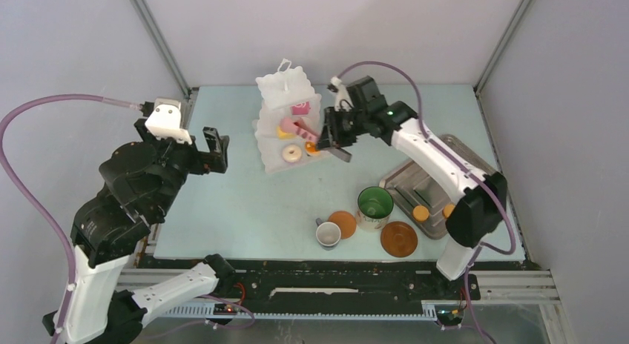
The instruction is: Serve the afternoon tea
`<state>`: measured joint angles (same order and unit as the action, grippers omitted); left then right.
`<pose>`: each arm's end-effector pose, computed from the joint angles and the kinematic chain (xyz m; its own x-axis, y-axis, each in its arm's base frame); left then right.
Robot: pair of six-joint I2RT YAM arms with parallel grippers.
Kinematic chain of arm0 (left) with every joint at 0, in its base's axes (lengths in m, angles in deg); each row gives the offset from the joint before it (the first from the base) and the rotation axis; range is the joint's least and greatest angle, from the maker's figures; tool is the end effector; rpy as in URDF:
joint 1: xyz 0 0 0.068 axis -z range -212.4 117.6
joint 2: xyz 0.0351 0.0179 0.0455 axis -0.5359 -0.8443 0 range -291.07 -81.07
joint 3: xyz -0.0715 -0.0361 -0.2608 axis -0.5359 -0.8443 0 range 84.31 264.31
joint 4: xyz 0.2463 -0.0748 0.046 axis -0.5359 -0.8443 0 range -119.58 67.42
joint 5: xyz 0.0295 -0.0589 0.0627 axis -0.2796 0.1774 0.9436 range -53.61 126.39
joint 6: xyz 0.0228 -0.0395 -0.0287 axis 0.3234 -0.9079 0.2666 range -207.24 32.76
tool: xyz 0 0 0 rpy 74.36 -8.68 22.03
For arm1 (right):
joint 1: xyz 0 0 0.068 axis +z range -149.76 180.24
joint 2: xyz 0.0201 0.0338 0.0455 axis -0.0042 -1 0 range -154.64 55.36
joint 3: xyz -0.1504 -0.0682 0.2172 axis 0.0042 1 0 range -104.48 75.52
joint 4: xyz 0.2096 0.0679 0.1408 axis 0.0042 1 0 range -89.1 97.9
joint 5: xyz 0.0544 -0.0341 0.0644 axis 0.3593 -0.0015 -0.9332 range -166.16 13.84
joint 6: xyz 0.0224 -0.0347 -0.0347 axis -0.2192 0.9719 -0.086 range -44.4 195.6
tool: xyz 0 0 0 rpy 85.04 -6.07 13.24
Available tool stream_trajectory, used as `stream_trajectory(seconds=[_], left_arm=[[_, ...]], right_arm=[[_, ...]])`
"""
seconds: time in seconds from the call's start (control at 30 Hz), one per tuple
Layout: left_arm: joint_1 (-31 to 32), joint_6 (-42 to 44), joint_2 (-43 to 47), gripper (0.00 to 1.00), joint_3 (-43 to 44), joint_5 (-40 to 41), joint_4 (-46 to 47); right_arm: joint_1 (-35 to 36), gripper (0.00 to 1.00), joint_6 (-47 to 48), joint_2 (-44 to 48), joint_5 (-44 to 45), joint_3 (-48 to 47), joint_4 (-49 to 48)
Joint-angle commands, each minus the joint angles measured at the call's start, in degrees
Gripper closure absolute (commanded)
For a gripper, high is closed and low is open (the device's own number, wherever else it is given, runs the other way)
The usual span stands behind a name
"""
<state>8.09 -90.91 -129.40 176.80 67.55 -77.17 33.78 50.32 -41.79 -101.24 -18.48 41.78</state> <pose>0.0738 -0.0388 0.5055 -0.1481 0.0547 -0.9875 0.1596 0.9867 0.0307 0.3060 0.2210 0.3481 -0.8460 -0.0969 -0.5243 -0.4349 0.6943 0.5734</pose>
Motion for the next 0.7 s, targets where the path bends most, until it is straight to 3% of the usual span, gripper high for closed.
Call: stream_trajectory(seconds=[0.0, 0.23, 0.67], left_arm=[[0.12, -1.04, 0.85, 0.02, 2.07, 1.27, 0.18], [0.11, -0.82, 2.12, 0.02, 1.12, 2.07, 0.06], [0.05, -0.40, 2.79, 0.02, -0.18, 0.92, -0.70]], right_arm=[[4.63, 0.98, -0.70, -6.96, -1.58, -12.06, -5.37], [8.71, 0.99, -2.56, -16.25, 1.37, -22.28, -4.94], [10.29, 1.00, -5.21, -17.06, 9.53, -15.49, -16.79]])
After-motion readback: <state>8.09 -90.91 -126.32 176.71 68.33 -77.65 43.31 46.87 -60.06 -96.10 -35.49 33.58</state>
